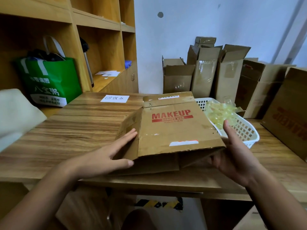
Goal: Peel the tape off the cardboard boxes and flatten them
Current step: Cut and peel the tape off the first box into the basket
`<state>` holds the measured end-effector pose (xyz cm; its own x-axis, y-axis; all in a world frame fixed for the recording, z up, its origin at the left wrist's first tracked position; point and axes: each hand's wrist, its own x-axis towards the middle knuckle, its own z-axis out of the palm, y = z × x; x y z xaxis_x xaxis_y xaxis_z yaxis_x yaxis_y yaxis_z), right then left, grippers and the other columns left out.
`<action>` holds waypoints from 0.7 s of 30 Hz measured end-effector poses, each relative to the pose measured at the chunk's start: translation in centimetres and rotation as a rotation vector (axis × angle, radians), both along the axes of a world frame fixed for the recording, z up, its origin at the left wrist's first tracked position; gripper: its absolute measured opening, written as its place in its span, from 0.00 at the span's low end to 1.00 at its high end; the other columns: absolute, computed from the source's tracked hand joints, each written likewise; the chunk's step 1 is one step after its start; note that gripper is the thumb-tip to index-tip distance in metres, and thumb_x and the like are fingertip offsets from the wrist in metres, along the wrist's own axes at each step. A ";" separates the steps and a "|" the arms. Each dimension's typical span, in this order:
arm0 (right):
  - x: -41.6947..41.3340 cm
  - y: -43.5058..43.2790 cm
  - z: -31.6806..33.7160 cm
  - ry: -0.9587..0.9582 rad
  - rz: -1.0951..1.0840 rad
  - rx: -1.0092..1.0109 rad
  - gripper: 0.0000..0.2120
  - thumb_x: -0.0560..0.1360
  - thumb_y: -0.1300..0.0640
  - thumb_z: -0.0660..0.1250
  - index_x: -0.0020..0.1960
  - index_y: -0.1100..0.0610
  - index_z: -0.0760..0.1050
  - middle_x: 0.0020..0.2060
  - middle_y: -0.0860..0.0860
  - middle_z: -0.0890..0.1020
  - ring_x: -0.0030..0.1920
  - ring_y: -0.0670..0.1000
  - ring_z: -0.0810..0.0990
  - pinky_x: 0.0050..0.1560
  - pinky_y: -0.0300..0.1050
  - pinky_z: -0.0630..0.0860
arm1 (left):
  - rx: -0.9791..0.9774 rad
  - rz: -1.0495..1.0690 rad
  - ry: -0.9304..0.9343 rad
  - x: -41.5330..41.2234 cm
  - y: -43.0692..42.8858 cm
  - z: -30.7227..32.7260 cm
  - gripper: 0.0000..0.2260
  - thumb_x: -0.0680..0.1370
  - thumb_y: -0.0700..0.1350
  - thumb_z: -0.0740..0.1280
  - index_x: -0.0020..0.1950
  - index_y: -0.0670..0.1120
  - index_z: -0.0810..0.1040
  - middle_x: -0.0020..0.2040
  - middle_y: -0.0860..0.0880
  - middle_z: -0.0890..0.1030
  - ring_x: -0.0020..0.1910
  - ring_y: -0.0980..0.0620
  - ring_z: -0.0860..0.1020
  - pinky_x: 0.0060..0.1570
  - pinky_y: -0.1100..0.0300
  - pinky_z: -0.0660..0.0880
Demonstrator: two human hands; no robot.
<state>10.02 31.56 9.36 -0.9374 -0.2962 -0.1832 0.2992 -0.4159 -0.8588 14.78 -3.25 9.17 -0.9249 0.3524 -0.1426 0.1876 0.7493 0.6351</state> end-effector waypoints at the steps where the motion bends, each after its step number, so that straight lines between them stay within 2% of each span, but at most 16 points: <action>1: -0.2 -0.1 0.2 -0.018 -0.040 0.076 0.22 0.80 0.42 0.61 0.58 0.56 0.84 0.52 0.57 0.87 0.47 0.53 0.87 0.50 0.49 0.83 | -0.014 0.012 0.010 0.0 0.2 0.1 0.36 0.76 0.69 0.65 0.76 0.75 0.45 0.73 0.81 0.43 0.70 0.81 0.45 0.76 0.64 0.51; 2: -0.2 -0.2 0.3 -0.034 -0.067 0.161 0.18 0.80 0.45 0.64 0.58 0.59 0.81 0.48 0.57 0.87 0.42 0.53 0.87 0.46 0.48 0.83 | -0.033 0.027 0.035 0.0 0.4 0.2 0.37 0.73 0.74 0.62 0.76 0.75 0.45 0.72 0.82 0.43 0.70 0.81 0.46 0.75 0.65 0.51; 4: -0.3 -0.4 0.3 -0.039 -0.066 0.316 0.16 0.79 0.52 0.68 0.59 0.63 0.79 0.44 0.59 0.86 0.38 0.53 0.85 0.45 0.48 0.83 | -0.094 0.050 0.110 0.2 1.2 0.3 0.38 0.69 0.81 0.54 0.75 0.77 0.43 0.74 0.80 0.43 0.74 0.75 0.47 0.76 0.62 0.51; 6: -0.5 -0.5 0.2 -0.012 -0.044 0.428 0.14 0.80 0.54 0.67 0.59 0.63 0.79 0.43 0.58 0.87 0.39 0.54 0.85 0.44 0.49 0.84 | -0.180 0.059 0.155 0.3 1.8 0.1 0.34 0.69 0.81 0.47 0.73 0.78 0.41 0.76 0.76 0.41 0.77 0.68 0.47 0.77 0.56 0.52; 8: -0.6 -0.7 0.0 0.049 -0.059 0.504 0.13 0.81 0.55 0.67 0.64 0.57 0.78 0.45 0.52 0.87 0.44 0.52 0.86 0.45 0.47 0.84 | -0.246 0.080 0.158 0.3 2.3 -0.2 0.33 0.69 0.81 0.44 0.73 0.79 0.41 0.77 0.74 0.39 0.77 0.65 0.47 0.78 0.52 0.53; 11: -0.9 -0.7 -0.4 0.198 -0.112 0.643 0.27 0.80 0.57 0.68 0.77 0.48 0.66 0.54 0.41 0.79 0.49 0.41 0.81 0.47 0.35 0.75 | -0.274 0.081 0.158 0.2 2.5 -1.0 0.37 0.66 0.82 0.41 0.75 0.77 0.43 0.76 0.75 0.38 0.77 0.67 0.43 0.78 0.53 0.52; 13: -1.1 -0.5 -0.8 0.298 -0.067 0.786 0.26 0.80 0.56 0.67 0.77 0.46 0.66 0.64 0.43 0.75 0.54 0.39 0.76 0.52 0.34 0.72 | -0.263 0.075 0.161 0.0 2.5 -1.3 0.38 0.67 0.82 0.39 0.76 0.75 0.47 0.75 0.77 0.40 0.76 0.72 0.40 0.79 0.55 0.50; 16: -1.3 0.0 -1.5 0.366 0.025 0.986 0.24 0.83 0.53 0.64 0.77 0.44 0.65 0.72 0.42 0.68 0.66 0.45 0.70 0.63 0.40 0.67 | -0.283 0.081 0.164 -0.1 2.6 -1.9 0.38 0.67 0.81 0.36 0.76 0.74 0.49 0.75 0.77 0.42 0.75 0.74 0.39 0.79 0.58 0.47; 18: -1.4 0.1 -1.8 0.402 0.067 1.097 0.24 0.83 0.52 0.62 0.78 0.43 0.62 0.78 0.39 0.58 0.77 0.46 0.59 0.74 0.45 0.58 | -0.293 0.084 0.163 -0.1 2.7 -2.3 0.37 0.67 0.81 0.34 0.76 0.74 0.49 0.74 0.78 0.42 0.75 0.73 0.39 0.79 0.58 0.47; 20: -1.5 -0.1 -2.4 0.446 0.098 1.187 0.25 0.84 0.50 0.61 0.79 0.42 0.60 0.80 0.36 0.48 0.81 0.46 0.46 0.79 0.49 0.48 | -0.312 0.085 0.168 -0.1 2.8 -2.9 0.36 0.69 0.80 0.34 0.76 0.74 0.49 0.74 0.78 0.42 0.76 0.72 0.38 0.79 0.57 0.46; 21: -1.6 -0.1 -2.8 0.472 0.119 1.221 0.26 0.84 0.49 0.60 0.80 0.43 0.59 0.80 0.36 0.46 0.80 0.44 0.43 0.79 0.48 0.45 | -0.329 0.086 0.168 0.0 2.9 -3.1 0.36 0.69 0.79 0.33 0.76 0.73 0.48 0.75 0.77 0.42 0.76 0.71 0.38 0.79 0.58 0.45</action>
<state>8.41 31.42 6.60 -0.9644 -0.2590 -0.0537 -0.1511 0.7061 -0.6918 14.73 -0.33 6.09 -0.9692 0.2334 -0.0788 0.1966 0.9255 0.3236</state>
